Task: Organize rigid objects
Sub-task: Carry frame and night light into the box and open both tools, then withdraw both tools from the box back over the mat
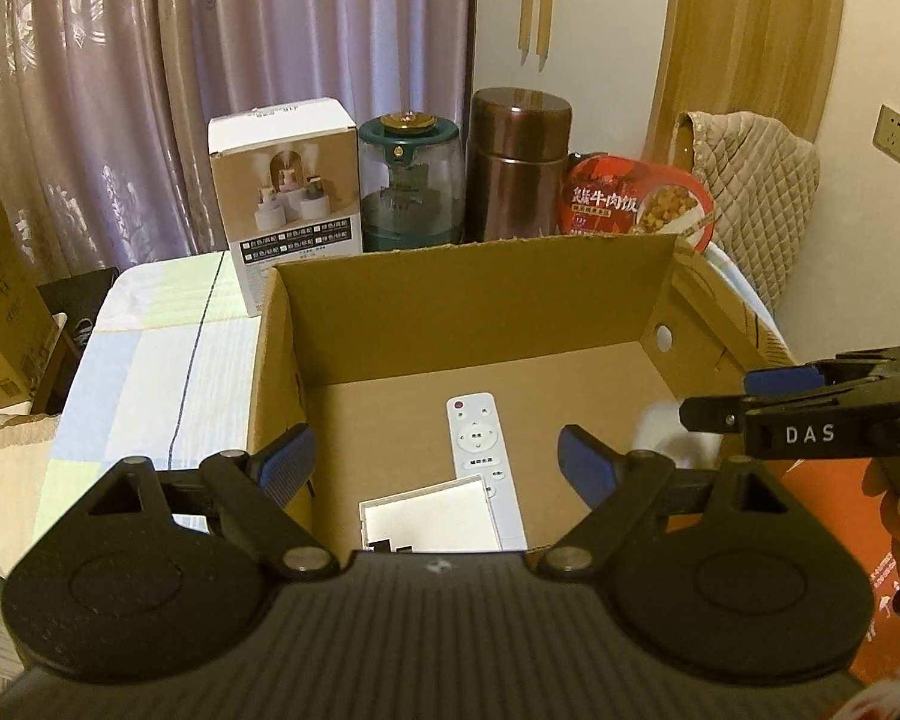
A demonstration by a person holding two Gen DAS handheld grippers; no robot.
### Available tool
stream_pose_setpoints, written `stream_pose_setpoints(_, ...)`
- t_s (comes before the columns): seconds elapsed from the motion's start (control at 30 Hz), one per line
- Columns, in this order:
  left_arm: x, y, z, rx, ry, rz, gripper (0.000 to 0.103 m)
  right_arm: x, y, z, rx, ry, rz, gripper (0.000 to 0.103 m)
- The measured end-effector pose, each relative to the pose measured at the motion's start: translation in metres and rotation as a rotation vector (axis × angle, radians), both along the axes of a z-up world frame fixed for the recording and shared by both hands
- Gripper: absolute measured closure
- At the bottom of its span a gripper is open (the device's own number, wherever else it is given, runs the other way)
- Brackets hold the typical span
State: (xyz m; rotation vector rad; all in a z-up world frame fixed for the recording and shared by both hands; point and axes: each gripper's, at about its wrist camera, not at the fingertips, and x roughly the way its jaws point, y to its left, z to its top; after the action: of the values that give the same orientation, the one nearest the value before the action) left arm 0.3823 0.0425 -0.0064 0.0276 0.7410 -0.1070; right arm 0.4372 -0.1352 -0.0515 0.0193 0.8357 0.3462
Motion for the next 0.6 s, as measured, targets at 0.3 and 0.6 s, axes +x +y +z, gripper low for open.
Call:
stream_pose_setpoints(0.3, -0.040, -0.002, 0.019, -0.024, -0.044, 0.014, 0.018, -0.042, -0.017, 0.038, 0.040, -0.109, -0.039, 0.033)
stream_pose_setpoints(0.6, -0.114, -0.008, 0.037, -0.039, -0.089, 0.036, 0.018, -0.136, -0.035, 0.059, 0.081, -0.165, -0.060, 0.031)
